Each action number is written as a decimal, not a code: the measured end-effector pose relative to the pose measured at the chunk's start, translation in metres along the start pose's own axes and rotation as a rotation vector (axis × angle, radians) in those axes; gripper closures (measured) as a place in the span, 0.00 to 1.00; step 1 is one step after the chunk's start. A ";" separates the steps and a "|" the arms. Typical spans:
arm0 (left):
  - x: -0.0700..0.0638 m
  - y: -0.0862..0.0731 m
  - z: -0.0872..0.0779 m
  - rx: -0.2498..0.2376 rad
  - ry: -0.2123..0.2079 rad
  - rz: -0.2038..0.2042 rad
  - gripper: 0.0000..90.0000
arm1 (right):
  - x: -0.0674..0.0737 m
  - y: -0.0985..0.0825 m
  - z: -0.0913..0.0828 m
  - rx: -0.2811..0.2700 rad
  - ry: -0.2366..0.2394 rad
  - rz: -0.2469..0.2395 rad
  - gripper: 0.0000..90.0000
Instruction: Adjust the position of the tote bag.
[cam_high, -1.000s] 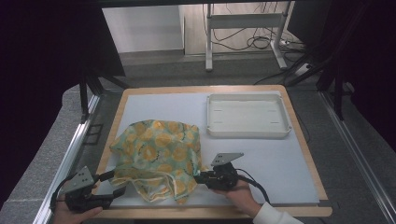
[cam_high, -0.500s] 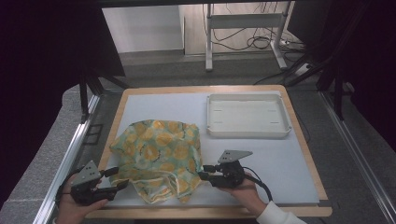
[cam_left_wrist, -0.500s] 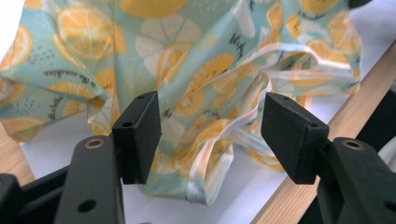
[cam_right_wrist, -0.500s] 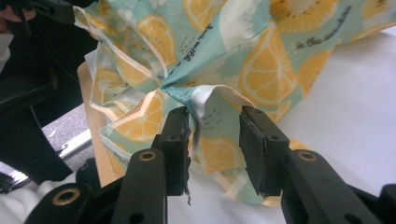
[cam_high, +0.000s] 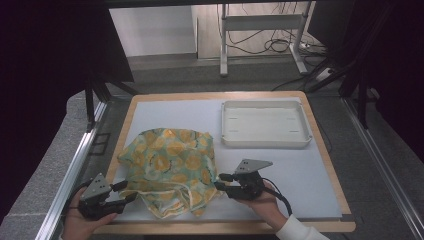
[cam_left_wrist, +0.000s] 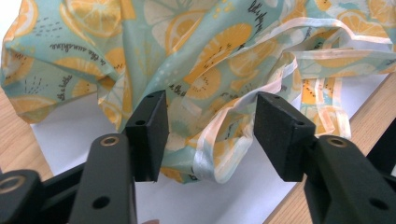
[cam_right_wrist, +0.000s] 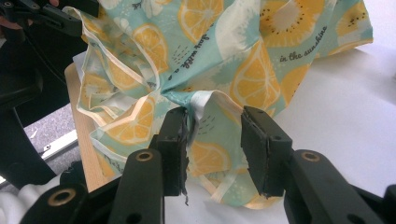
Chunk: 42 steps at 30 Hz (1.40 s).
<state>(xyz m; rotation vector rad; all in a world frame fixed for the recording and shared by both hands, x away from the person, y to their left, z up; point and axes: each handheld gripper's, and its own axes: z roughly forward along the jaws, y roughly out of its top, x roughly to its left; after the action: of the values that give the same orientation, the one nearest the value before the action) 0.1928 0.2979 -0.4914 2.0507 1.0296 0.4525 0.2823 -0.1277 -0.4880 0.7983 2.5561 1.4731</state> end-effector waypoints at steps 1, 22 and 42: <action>0.000 -0.001 0.000 -0.002 0.001 -0.002 0.53 | 0.000 0.000 0.000 0.001 -0.002 0.000 0.68; 0.010 0.000 0.001 -0.030 -0.068 -0.083 0.94 | 0.005 0.007 0.010 0.020 -0.036 -0.066 0.66; 0.011 0.001 -0.006 -0.101 -0.105 -0.100 0.90 | 0.005 0.015 -0.001 -0.039 -0.053 -0.093 0.99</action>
<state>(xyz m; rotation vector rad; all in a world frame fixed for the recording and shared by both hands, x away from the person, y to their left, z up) 0.1965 0.3090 -0.4869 1.9039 1.0201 0.3349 0.2834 -0.1195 -0.4738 0.6938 2.4820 1.4504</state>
